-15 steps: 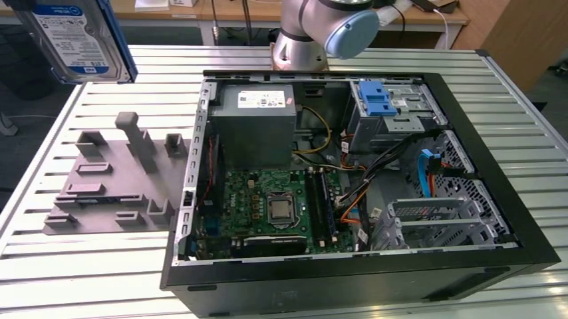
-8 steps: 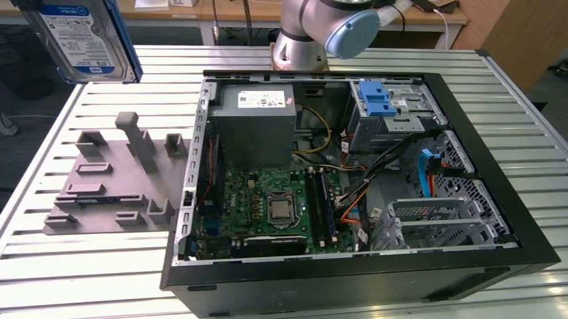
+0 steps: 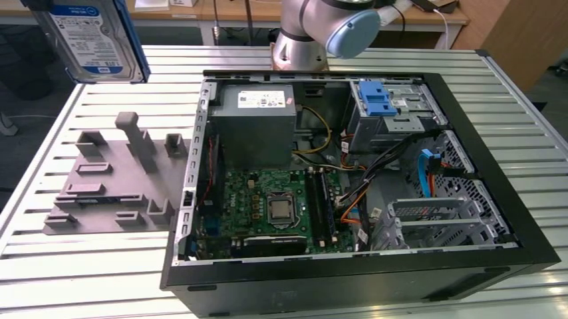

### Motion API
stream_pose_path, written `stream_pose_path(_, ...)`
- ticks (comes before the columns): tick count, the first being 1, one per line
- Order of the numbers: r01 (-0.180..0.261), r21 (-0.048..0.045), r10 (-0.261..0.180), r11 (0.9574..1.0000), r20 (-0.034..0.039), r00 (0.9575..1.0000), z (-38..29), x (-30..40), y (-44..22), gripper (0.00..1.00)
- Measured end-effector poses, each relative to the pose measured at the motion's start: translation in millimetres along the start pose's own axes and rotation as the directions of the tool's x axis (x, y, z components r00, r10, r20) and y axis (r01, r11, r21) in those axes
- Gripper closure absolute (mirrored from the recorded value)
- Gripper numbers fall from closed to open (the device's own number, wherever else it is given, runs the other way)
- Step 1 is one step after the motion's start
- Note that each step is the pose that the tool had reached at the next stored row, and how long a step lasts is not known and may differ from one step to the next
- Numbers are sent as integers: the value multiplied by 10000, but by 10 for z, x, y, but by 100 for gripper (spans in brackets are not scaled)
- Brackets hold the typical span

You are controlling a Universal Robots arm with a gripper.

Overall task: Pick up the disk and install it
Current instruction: 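Pick up the disk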

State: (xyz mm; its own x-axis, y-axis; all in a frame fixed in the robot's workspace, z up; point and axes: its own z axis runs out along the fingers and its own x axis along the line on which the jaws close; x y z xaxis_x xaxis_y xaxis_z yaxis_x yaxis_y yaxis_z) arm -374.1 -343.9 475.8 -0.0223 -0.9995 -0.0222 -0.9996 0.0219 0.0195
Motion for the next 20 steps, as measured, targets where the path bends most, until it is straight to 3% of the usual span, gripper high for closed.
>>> stream_pose_path(4,-1,0,1,10000,0,10000,-1,-1,-45,64)
stream_pose_path(10,0,0,0,10000,0,10000,-1,1,-50,64)
stream_pose_path(20,0,1,0,10000,-5,10000,-3,94,-66,64)
